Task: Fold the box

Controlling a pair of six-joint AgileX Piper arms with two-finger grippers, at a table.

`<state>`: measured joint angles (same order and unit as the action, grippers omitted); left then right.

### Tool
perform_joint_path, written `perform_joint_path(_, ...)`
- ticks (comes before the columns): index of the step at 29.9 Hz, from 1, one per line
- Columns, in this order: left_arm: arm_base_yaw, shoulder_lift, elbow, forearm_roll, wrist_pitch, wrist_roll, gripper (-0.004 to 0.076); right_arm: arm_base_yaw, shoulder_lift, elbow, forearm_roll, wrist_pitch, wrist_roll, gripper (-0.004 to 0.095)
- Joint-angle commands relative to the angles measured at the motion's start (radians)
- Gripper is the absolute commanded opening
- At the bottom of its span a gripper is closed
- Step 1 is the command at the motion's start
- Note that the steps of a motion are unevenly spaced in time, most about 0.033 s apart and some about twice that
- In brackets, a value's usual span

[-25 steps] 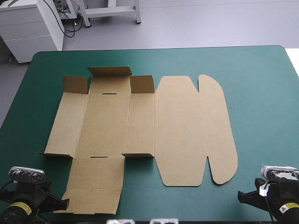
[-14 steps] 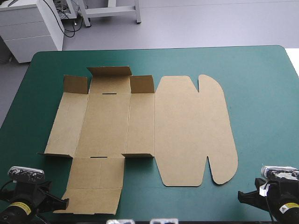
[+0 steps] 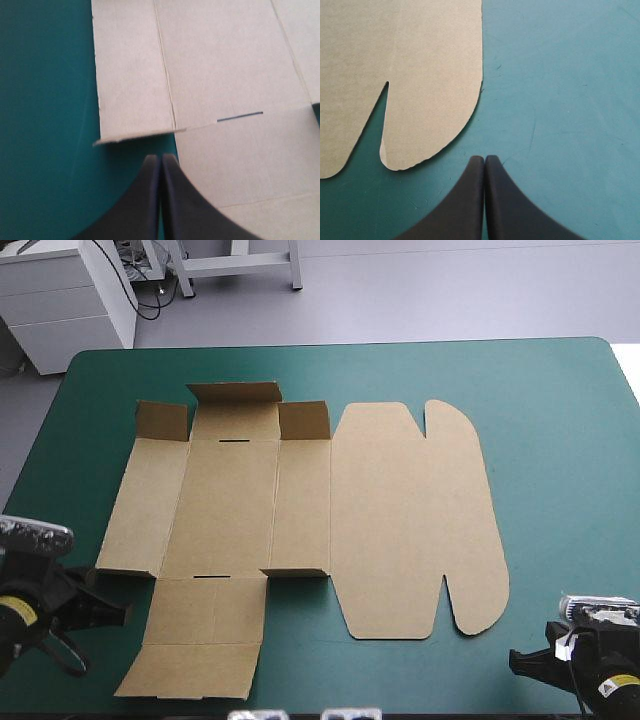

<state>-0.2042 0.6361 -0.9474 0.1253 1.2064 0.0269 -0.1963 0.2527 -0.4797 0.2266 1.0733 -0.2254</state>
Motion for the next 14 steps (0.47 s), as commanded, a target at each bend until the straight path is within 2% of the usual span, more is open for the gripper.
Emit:
perform_joint_path(1,0.0,0.149,-0.152,-0.024,-0.04,0.04,-0.0008,0.003,0.011,-0.024,0.019,-0.057,-0.002,-0.0014)
perform_joint_path(10,0.005,0.518,-0.382,-0.017,-0.048,0.054,-0.0008,0.003,0.011,-0.024,0.019,-0.057,-0.002,-0.0014)
perform_joint_path(14,0.085,0.658,-0.469,-0.068,-0.066,0.076,-0.0008,0.003,0.011,-0.024,0.019,-0.057,-0.002,-0.0014)
